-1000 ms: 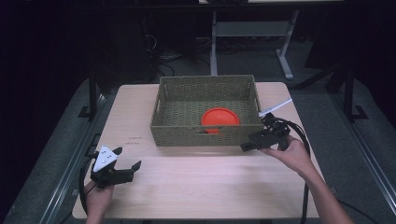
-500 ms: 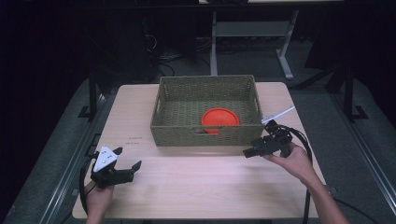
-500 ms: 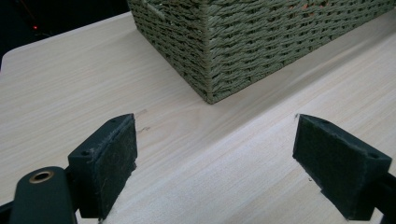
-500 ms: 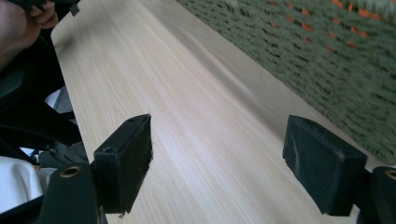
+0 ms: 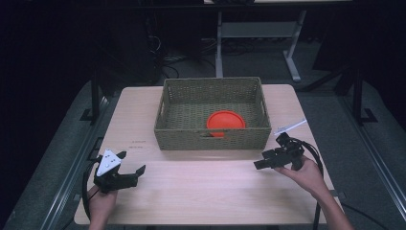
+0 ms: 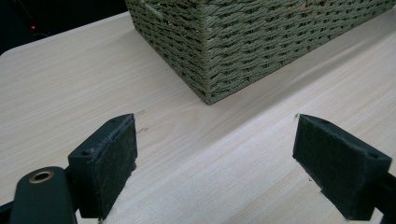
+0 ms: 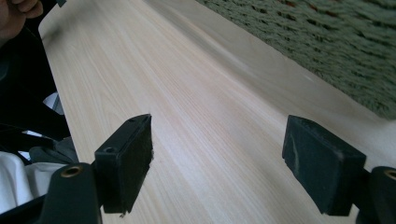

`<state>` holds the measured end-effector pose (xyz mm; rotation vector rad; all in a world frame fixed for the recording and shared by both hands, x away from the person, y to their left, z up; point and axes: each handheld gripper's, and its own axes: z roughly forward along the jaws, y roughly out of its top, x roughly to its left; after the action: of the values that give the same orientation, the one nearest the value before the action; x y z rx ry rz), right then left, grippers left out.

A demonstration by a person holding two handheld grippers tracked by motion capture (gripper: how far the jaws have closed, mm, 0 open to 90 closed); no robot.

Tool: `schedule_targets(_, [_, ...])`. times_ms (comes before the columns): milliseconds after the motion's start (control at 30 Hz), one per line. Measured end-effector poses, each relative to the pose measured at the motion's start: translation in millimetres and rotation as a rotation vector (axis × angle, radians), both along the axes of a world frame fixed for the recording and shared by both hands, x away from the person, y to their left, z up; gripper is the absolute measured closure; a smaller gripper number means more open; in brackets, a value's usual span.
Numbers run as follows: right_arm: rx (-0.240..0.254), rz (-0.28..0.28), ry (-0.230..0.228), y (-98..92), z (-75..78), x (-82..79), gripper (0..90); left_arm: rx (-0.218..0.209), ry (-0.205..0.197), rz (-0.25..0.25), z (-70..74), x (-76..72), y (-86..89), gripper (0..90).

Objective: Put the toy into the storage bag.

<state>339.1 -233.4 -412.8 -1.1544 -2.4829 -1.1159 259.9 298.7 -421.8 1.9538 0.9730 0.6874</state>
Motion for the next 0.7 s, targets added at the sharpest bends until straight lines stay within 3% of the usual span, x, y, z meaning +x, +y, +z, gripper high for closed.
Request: schedule_targets(700, [0.035,-0.093,0.005,-41.3,-36.2,-30.8,23.7,-0.007,0.003,0.001,-1.1,0.1,-1.2,13.0])
